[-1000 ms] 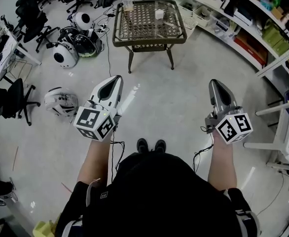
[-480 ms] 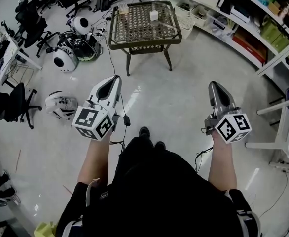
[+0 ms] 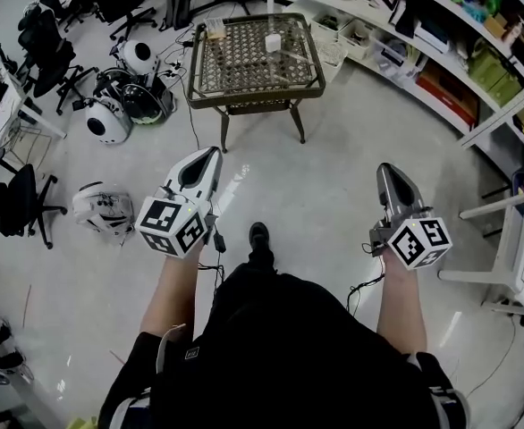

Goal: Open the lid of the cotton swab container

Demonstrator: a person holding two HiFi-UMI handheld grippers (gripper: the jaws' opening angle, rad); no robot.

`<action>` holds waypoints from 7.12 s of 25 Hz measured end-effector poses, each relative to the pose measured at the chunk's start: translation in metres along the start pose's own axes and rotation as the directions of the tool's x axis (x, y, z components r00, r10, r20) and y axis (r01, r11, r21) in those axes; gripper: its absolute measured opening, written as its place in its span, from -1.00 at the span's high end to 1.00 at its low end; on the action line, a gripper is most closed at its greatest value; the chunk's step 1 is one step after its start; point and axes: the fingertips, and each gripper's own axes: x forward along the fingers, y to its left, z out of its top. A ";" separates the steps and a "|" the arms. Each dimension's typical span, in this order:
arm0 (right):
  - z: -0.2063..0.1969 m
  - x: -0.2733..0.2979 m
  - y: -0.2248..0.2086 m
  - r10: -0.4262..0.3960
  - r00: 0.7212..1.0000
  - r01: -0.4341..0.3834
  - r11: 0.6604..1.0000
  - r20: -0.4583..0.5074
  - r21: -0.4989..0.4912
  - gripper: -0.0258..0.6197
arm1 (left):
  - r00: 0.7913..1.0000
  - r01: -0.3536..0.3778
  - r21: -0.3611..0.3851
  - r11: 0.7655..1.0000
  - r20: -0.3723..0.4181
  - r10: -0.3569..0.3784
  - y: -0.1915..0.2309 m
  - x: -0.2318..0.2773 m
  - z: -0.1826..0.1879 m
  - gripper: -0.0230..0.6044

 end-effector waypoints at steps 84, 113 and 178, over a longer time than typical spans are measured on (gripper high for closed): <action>-0.051 0.632 -0.244 0.218 0.900 -0.168 0.973 -0.379 0.160 0.89 | 0.964 0.075 -0.008 0.997 -0.257 -0.075 0.328 0.565 -0.101 0.39; -0.151 0.656 -0.284 0.217 0.864 -0.123 0.966 -0.454 0.228 0.89 | 0.815 0.345 0.110 0.932 -0.528 -0.239 0.321 0.688 -0.268 0.17; 0.044 0.650 -0.034 0.812 0.457 -0.864 0.502 -0.363 0.037 0.24 | 0.813 0.514 0.169 0.841 -0.409 -0.415 0.239 0.534 0.044 0.19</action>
